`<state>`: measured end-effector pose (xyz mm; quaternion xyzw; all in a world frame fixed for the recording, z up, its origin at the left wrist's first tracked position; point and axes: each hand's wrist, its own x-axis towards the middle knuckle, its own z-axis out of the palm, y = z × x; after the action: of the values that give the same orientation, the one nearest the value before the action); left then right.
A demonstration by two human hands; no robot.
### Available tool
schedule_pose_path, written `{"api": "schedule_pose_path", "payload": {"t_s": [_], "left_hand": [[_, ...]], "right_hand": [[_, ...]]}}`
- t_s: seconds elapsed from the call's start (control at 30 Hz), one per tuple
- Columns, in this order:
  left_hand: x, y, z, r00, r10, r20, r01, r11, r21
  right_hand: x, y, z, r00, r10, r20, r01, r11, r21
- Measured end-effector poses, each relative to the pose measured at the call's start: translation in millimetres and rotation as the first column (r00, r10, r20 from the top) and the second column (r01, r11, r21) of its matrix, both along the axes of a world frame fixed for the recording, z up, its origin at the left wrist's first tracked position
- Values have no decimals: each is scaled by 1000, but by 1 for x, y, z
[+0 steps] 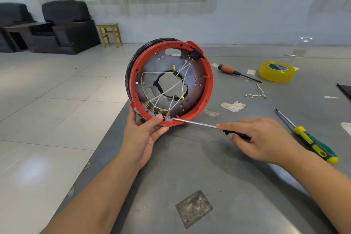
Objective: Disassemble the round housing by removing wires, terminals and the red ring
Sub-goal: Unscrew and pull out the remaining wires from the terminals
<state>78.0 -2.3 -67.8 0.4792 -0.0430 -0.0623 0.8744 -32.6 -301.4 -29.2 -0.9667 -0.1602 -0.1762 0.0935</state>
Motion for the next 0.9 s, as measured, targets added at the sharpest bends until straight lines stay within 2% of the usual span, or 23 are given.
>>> {"api": "schedule_pose_path", "payload": {"t_s": [0.9], "left_hand": [[2, 1, -1, 996, 67, -62, -72, 994, -84]], "right_hand": [[-8, 29, -16, 995, -64, 79, 63, 998, 15]]}}
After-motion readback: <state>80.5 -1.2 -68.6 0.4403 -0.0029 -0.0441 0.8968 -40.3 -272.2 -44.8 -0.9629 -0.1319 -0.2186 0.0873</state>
